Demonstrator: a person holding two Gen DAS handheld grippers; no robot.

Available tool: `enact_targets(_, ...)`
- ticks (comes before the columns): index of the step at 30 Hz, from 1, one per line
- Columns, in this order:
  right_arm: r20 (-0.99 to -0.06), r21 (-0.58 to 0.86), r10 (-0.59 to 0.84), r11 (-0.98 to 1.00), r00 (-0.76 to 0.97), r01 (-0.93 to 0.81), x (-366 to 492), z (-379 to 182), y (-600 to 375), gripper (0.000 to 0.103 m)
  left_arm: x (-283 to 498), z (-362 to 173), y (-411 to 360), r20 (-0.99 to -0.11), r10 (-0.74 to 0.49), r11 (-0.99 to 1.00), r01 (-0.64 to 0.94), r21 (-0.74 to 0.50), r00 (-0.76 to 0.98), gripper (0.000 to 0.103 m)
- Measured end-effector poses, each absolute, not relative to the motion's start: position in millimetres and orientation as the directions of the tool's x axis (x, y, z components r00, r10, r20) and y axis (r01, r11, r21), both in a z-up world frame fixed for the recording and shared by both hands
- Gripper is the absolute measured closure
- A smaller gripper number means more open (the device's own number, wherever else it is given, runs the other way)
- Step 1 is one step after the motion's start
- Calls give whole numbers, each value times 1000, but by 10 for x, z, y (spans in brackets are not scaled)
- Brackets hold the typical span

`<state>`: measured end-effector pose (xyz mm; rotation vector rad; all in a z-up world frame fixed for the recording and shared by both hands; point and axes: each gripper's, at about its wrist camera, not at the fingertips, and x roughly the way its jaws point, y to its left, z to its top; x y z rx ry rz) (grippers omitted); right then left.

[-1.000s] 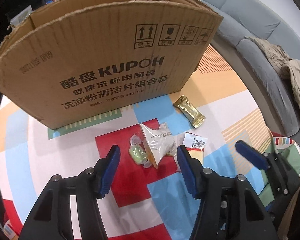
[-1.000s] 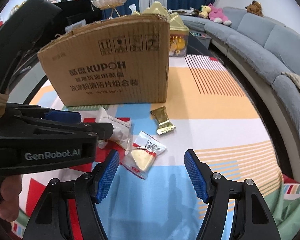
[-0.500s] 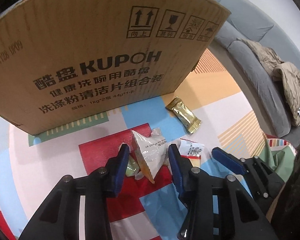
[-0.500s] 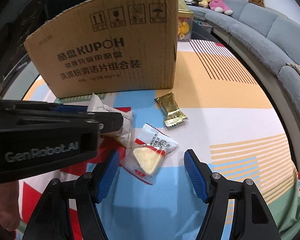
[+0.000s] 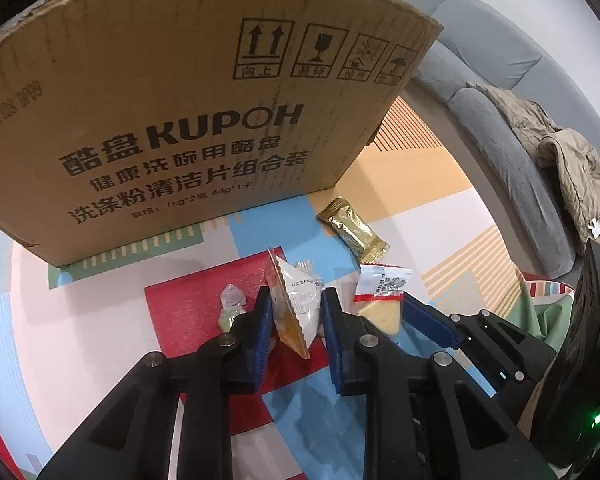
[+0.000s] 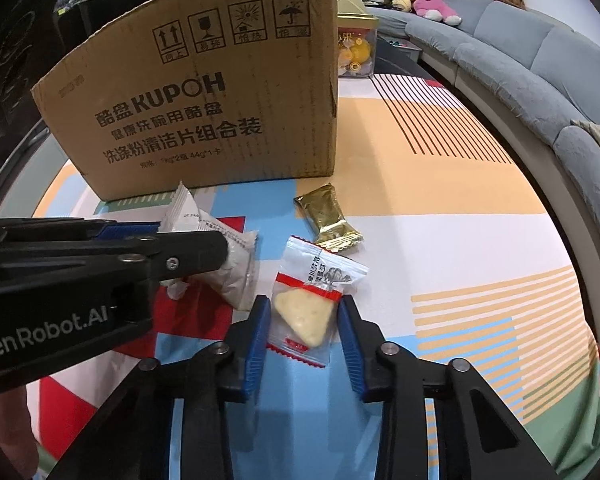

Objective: Organize snacks
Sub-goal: 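Grasp the white wrapped pastry with the left tool while the right tool lowers onto the cheese cake packet, then lift the pastry and cheese cake packet and carry both over the cardboard box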

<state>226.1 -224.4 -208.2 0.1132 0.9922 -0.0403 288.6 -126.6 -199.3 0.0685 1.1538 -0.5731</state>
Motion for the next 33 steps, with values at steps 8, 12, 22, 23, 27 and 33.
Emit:
enact_targets(8, -831, 79, 1, 990, 557, 116, 2238, -2019, -2351, 70, 2846, -1887, -1244, -872, -374, 864, 460, -203, 316, 80)
enact_targets(12, -826, 80, -1, 990, 564, 119, 2199, -1961, -2356, 70, 2825, -1814, -1240, -868, -368, 867, 459, -192, 332, 80)
enact_targets(22, -796, 81, -1, 991, 605, 109, 2107, -1729, -2338, 70, 2705, -1606, -1179, -859, -352, 880, 445, -167, 372, 80)
enact_targets(23, -793, 81, -1, 991, 609, 107, 2081, -1706, -2334, 70, 2690, -1582, -1173, -858, -350, 881, 444, -164, 377, 80)
enact_targets(27, -782, 81, -1, 991, 624, 104, 2077, -1616, -2351, 70, 2636, -1488, -1157, -851, -347, 884, 441, -156, 395, 80)
enact_targets(33, -763, 83, -1, 992, 647, 100, 2041, -1489, -2362, 70, 2550, -1364, -1134, -841, -346, 886, 439, -147, 417, 80)
